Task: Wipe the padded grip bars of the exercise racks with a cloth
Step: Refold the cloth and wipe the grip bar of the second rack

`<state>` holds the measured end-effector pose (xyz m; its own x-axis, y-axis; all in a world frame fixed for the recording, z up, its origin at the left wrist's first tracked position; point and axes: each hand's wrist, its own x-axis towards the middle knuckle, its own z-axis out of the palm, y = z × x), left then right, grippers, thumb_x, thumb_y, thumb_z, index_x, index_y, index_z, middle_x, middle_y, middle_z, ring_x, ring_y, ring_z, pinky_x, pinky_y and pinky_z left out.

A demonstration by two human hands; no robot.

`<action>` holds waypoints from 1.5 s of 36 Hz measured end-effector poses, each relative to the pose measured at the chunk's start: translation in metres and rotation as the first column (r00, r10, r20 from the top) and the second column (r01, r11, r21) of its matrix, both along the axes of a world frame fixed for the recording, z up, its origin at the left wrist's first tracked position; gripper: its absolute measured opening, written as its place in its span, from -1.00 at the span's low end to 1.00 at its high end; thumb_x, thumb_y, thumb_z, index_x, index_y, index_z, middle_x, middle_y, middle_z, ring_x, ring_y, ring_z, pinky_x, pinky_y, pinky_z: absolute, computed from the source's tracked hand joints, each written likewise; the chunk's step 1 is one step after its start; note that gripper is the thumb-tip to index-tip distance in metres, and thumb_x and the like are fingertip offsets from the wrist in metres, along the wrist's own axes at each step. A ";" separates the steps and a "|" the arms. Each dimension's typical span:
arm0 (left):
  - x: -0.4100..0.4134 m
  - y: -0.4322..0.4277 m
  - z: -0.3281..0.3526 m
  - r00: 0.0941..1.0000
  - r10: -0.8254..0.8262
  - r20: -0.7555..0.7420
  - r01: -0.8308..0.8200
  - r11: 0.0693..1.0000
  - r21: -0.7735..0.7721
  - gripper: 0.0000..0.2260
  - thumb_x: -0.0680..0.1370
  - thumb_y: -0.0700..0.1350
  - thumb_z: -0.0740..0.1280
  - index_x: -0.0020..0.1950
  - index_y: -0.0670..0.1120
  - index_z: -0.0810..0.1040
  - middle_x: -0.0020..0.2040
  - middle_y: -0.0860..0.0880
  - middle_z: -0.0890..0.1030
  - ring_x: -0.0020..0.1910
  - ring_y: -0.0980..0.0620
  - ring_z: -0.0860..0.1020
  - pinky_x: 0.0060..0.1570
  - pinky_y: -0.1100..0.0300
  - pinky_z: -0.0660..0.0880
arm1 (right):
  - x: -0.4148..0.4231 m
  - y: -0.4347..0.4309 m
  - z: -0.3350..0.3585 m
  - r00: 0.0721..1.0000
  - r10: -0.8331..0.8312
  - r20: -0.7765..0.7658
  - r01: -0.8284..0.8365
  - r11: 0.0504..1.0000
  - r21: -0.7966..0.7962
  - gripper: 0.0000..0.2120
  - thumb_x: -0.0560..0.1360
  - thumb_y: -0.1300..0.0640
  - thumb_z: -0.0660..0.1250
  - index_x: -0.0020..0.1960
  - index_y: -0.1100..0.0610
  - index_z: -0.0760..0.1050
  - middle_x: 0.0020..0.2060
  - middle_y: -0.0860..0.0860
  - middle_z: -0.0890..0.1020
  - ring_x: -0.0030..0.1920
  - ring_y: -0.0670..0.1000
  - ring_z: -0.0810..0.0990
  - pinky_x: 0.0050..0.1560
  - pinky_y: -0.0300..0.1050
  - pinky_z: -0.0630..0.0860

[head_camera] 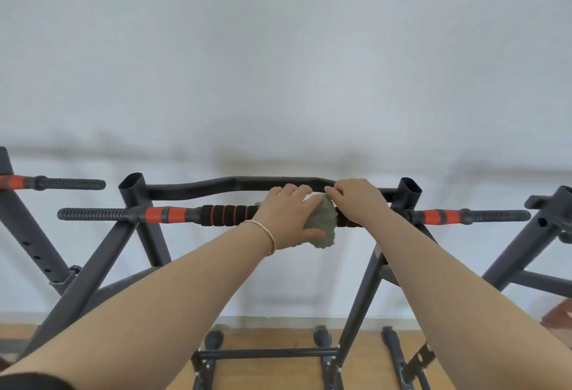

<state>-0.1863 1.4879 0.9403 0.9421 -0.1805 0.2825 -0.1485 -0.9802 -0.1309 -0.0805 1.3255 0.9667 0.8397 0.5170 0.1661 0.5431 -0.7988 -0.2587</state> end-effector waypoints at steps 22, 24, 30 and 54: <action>0.040 0.035 0.016 0.886 0.116 -0.450 -0.204 0.967 -0.153 -0.41 0.52 0.46 -0.07 -0.22 0.06 0.51 -0.21 0.04 0.59 -0.20 0.06 0.55 -0.13 0.10 0.48 | 0.001 -0.020 -0.047 0.879 0.110 0.465 -0.009 0.977 -0.214 -0.69 0.17 0.32 0.43 -0.46 0.09 0.30 -0.62 -0.01 0.32 -0.59 0.04 0.16 -0.43 -0.27 0.05; 0.039 0.034 0.016 0.899 0.148 -0.413 -0.219 0.967 -0.130 -0.38 0.56 0.41 -0.12 -0.24 0.03 0.52 -0.25 0.01 0.59 -0.24 0.05 0.55 -0.20 0.11 0.47 | 0.003 -0.020 -0.046 0.874 0.125 0.469 0.006 0.964 -0.268 -0.68 0.19 0.33 0.41 -0.43 0.07 0.28 -0.60 -0.02 0.29 -0.60 0.04 0.20 -0.43 -0.26 0.11; 0.034 0.031 0.004 0.992 0.128 0.006 -0.128 0.992 0.012 -0.41 0.58 0.33 -0.05 0.47 0.02 0.32 0.33 0.00 0.49 0.22 -0.08 0.48 0.18 -0.02 0.43 | 0.020 -0.012 -0.036 0.940 0.181 0.291 -0.046 0.908 -0.416 -0.81 0.44 0.31 0.24 -0.16 0.08 0.27 -0.40 -0.02 0.32 -0.33 0.11 0.43 -0.42 -0.16 0.20; 0.051 0.032 0.009 0.862 0.109 -0.494 -0.214 0.963 -0.161 -0.28 0.50 0.47 -0.14 -0.30 -0.03 0.56 -0.34 0.00 0.58 -0.32 0.02 0.56 -0.29 0.12 0.38 | 0.003 -0.018 -0.043 0.871 0.215 0.442 -0.024 0.917 -0.399 -0.89 0.43 0.19 0.30 -0.27 0.11 0.45 -0.49 -0.02 0.42 -0.51 0.06 0.33 -0.43 -0.18 0.21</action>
<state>-0.1354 1.5195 0.9497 0.9807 -0.0020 -0.1953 0.0217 -0.9926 0.1194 -0.0772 1.3077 0.9240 0.6369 0.7107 0.2987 0.6194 -0.7024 0.3506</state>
